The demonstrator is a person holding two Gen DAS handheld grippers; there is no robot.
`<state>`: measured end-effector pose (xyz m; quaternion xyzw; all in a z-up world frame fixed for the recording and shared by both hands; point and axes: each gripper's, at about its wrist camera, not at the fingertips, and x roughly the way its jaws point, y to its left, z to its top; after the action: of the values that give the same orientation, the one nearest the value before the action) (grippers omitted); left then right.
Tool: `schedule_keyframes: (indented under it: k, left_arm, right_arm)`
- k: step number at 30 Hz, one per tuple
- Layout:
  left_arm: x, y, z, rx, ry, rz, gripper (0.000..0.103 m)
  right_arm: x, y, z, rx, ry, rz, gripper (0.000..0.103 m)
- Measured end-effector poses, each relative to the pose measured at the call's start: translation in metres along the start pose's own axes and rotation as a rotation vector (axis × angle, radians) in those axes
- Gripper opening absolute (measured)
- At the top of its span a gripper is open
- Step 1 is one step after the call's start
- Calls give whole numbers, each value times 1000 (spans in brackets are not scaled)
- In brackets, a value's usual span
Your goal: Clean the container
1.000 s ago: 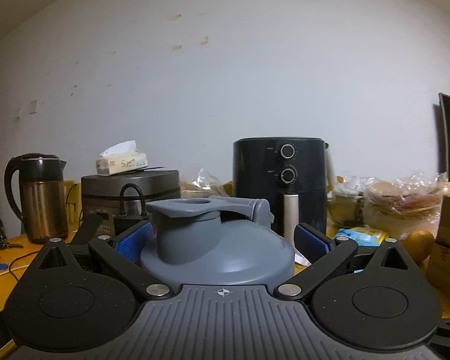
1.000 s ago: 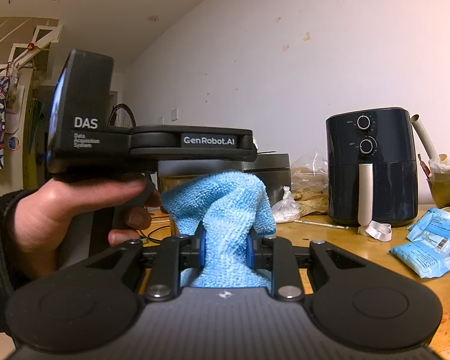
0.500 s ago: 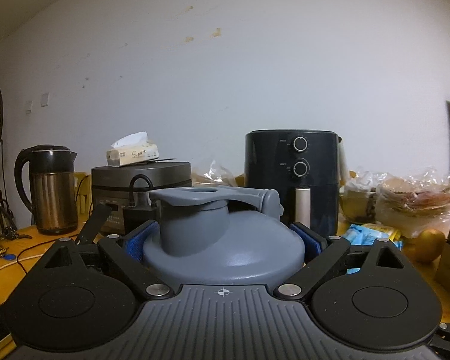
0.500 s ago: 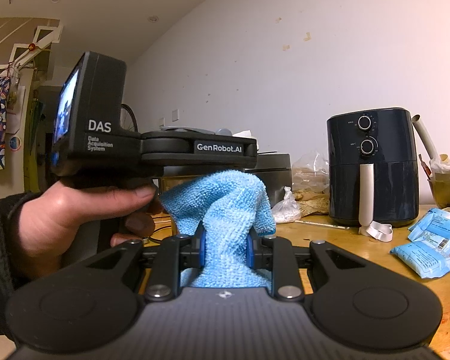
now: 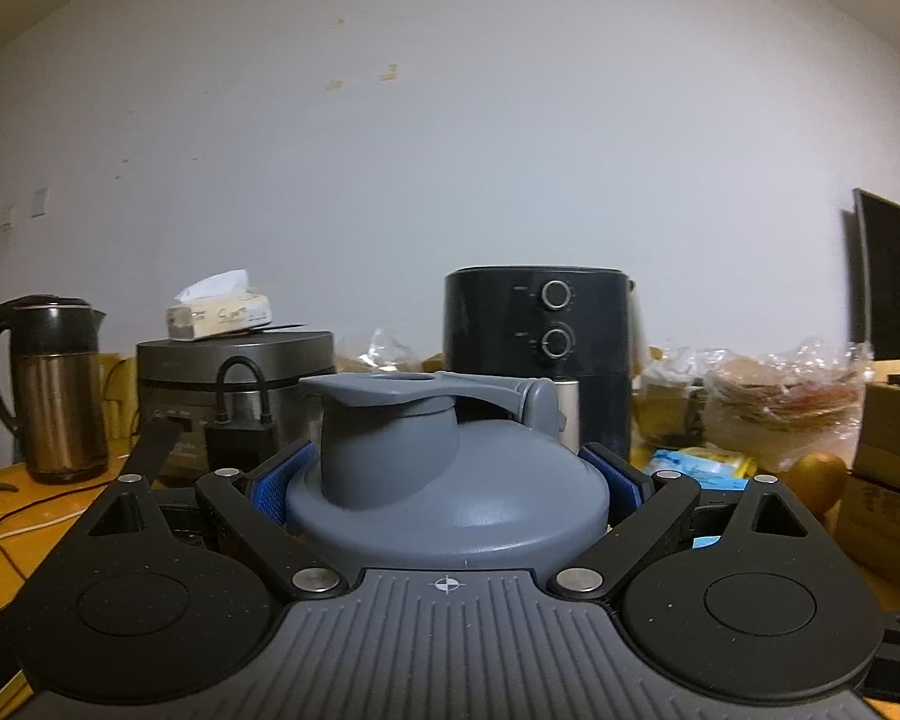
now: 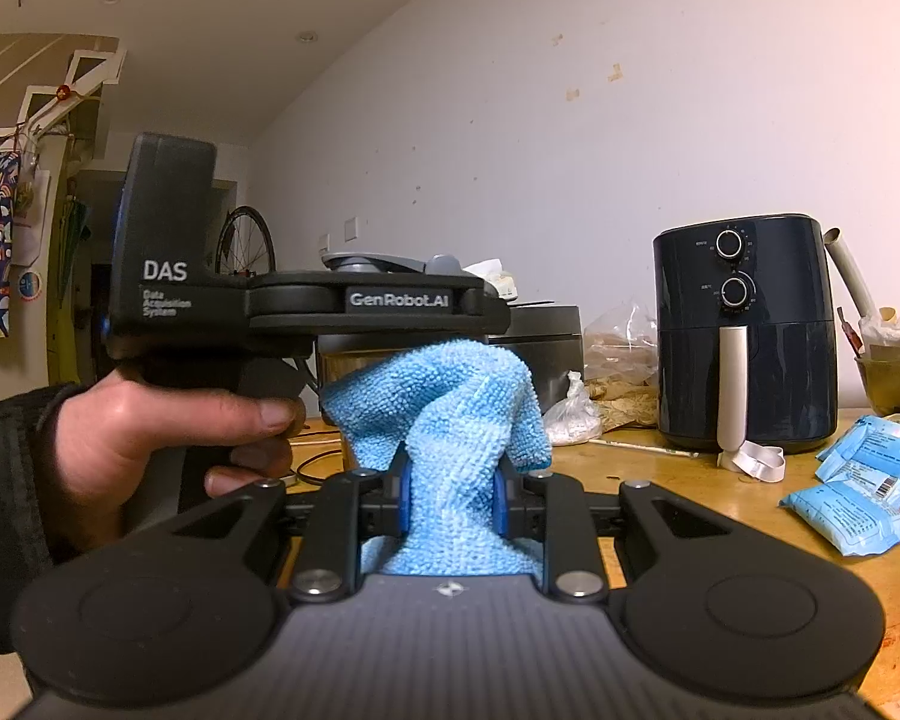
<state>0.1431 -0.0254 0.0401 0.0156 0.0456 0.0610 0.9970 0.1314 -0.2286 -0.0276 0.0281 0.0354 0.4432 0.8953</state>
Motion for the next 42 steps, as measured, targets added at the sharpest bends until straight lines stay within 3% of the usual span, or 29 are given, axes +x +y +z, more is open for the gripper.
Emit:
schedule_keyframes:
  k: [15,34,42]
  left_arm:
    - [2,19,-3,13,-10,-180,95]
    - [11,52,-7,28,-26,-470,95]
    - [22,66,-5,46,-6,-635,95]
  right_arm:
    - [5,-4,2,3,2,4,23]
    - [5,-3,1,-6,10,19,23]
    - [4,-1,0,-5,12,22,23]
